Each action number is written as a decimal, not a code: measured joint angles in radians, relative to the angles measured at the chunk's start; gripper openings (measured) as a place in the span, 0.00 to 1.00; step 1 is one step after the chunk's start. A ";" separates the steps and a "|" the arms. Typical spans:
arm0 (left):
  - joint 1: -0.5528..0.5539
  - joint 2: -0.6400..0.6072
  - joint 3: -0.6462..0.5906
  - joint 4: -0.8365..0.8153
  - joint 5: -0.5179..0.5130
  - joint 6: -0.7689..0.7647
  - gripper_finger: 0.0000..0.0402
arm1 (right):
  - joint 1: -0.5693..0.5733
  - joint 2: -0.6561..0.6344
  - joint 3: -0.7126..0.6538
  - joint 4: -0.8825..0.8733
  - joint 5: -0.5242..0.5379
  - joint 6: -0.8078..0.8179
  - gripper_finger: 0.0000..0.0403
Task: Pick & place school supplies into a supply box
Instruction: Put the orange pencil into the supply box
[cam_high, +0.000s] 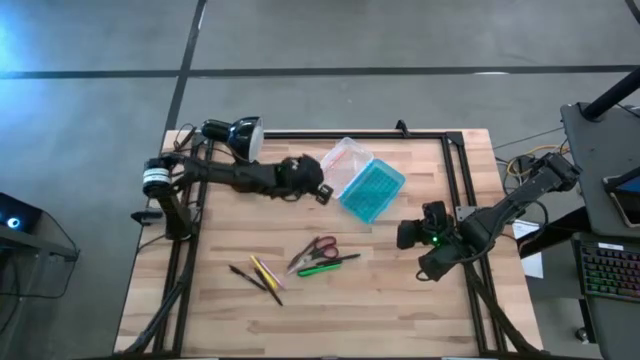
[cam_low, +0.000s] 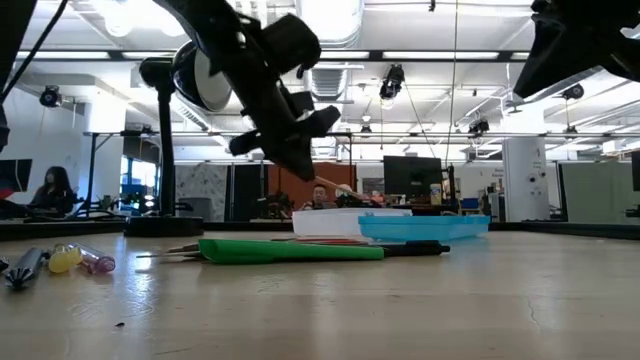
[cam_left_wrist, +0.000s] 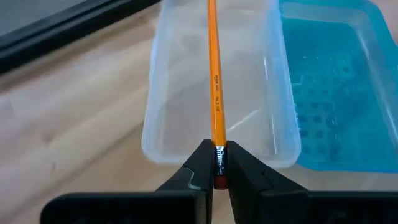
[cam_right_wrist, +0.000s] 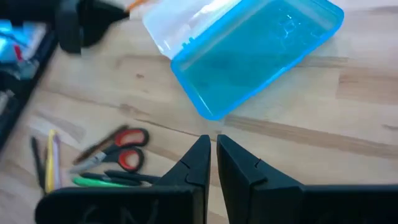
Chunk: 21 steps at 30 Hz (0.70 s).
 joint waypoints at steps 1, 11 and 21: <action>0.016 0.001 0.000 0.010 0.032 0.043 0.03 | -0.003 -0.003 0.000 0.000 -0.012 -0.018 0.06; 0.096 0.053 0.000 0.030 0.209 0.268 0.03 | -0.048 -0.009 -0.032 0.000 -0.030 0.062 0.06; 0.102 0.114 0.007 0.168 0.218 0.297 0.06 | -0.095 -0.009 -0.060 0.012 -0.089 0.072 0.06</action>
